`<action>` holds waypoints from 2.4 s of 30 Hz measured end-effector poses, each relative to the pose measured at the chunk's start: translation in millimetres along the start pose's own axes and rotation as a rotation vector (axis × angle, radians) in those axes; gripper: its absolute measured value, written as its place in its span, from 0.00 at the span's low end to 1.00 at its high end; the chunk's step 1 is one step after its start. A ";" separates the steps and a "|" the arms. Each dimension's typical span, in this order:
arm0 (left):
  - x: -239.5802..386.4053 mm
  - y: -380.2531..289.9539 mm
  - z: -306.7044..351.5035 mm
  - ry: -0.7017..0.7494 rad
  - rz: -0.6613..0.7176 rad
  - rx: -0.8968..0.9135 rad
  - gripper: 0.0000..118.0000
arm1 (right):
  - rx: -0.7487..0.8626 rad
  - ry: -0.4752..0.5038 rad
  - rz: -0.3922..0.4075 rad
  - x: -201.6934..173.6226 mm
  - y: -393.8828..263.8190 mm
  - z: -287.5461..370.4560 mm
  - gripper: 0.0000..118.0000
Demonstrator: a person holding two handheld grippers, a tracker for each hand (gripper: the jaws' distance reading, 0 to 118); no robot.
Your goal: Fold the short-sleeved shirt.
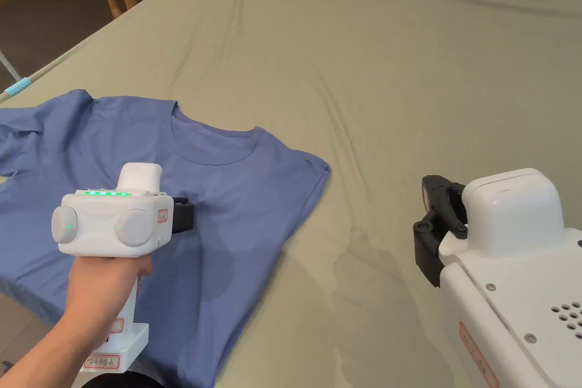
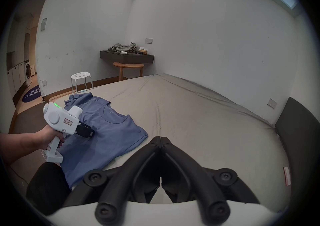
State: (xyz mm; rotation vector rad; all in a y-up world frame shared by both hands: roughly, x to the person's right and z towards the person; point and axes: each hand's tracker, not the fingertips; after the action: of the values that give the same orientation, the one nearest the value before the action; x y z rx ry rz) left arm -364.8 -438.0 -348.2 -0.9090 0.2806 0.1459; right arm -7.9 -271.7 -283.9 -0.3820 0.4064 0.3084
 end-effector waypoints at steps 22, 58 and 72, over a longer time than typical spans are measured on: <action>-26.2 5.9 117.0 -0.298 0.315 0.433 0.00 | 0.074 -0.043 -0.063 7.9 23.6 73.0 0.00; 345.4 143.3 367.5 -0.809 -0.394 0.793 0.00 | 0.206 -0.505 -0.237 172.9 -42.5 240.4 0.00; 554.5 17.2 168.3 -0.747 -0.696 0.296 0.00 | 0.059 -0.590 -0.344 238.0 -118.8 225.1 0.00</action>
State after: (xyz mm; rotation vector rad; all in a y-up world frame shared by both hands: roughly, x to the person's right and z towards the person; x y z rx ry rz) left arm 189.8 -290.3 -430.0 -0.5628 -0.6927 -0.2006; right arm 315.8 -232.0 -161.3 -0.2799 -0.2287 0.0630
